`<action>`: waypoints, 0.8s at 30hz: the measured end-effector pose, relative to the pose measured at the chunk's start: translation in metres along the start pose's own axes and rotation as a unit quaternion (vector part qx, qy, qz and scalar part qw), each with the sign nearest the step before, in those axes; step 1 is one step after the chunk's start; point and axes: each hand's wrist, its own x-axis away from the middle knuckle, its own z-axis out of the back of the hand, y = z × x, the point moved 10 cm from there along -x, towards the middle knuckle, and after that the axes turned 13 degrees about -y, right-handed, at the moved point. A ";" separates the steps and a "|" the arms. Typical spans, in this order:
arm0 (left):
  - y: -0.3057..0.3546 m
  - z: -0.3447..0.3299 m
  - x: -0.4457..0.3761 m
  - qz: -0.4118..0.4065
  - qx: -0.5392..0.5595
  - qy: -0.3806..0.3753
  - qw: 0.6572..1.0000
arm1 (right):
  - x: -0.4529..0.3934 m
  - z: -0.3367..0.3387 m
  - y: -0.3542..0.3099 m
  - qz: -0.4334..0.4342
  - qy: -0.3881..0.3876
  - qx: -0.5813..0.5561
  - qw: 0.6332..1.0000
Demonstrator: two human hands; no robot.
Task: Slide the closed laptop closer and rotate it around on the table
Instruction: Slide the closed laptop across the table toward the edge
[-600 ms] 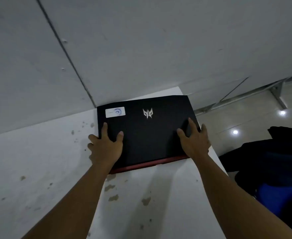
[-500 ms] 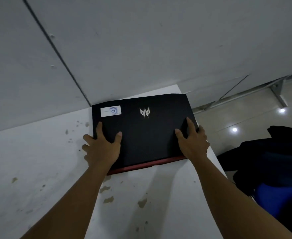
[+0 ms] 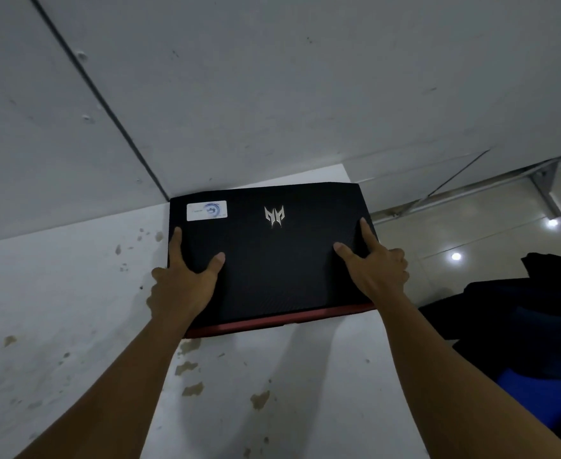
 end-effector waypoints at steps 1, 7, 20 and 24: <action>0.001 0.000 0.000 -0.001 -0.006 -0.001 1.000 | -0.001 -0.001 0.000 0.007 -0.011 -0.005 1.000; -0.001 0.011 -0.003 -0.022 -0.022 -0.013 0.999 | 0.009 -0.017 0.001 0.037 -0.057 0.007 0.998; -0.056 0.069 0.052 -0.068 -0.032 0.060 0.995 | 0.098 -0.054 -0.007 0.083 0.038 -0.041 0.995; -0.092 0.092 0.075 -0.068 -0.016 0.092 0.993 | 0.129 -0.071 -0.022 0.105 0.050 -0.055 0.992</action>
